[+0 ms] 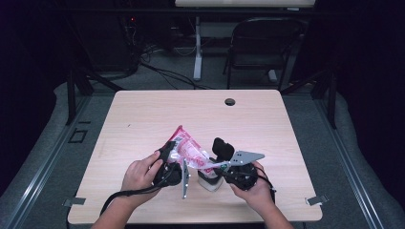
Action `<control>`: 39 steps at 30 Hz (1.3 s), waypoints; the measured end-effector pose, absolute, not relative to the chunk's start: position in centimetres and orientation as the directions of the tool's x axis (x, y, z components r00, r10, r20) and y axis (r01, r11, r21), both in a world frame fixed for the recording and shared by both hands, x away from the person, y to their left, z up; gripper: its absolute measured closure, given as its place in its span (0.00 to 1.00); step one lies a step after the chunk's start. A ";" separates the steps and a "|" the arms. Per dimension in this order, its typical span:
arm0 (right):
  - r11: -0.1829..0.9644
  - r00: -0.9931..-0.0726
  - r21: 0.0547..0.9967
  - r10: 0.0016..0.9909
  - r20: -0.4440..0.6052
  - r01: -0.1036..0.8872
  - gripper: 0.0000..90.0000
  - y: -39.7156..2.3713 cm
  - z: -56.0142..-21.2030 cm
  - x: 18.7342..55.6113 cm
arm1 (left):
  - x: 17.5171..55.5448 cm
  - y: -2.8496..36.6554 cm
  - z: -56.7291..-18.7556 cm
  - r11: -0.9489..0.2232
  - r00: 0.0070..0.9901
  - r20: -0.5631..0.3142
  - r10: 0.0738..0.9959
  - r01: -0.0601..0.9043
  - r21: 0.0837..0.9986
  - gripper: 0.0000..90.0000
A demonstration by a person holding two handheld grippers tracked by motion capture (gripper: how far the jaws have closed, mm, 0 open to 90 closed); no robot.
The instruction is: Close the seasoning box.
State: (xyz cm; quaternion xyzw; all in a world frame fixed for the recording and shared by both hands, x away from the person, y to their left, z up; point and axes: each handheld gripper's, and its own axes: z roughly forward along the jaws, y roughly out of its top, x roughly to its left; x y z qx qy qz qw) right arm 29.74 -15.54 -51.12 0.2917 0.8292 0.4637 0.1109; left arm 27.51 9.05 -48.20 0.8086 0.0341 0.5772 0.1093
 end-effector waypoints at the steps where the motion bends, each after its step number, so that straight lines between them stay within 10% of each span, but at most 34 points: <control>1: 0.400 -0.805 0.833 0.587 0.086 0.381 1.00 -15.5 -51.1 29.7 | 27.5 9.1 -48.2 -0.974 0.332 0.926 0.181 -0.071 0.216 0.74; 39: 0.400 -0.803 0.833 0.589 0.086 0.382 1.00 -15.6 -51.2 29.6 | 27.4 9.0 -48.0 -0.971 0.320 0.929 0.186 -0.082 0.223 0.74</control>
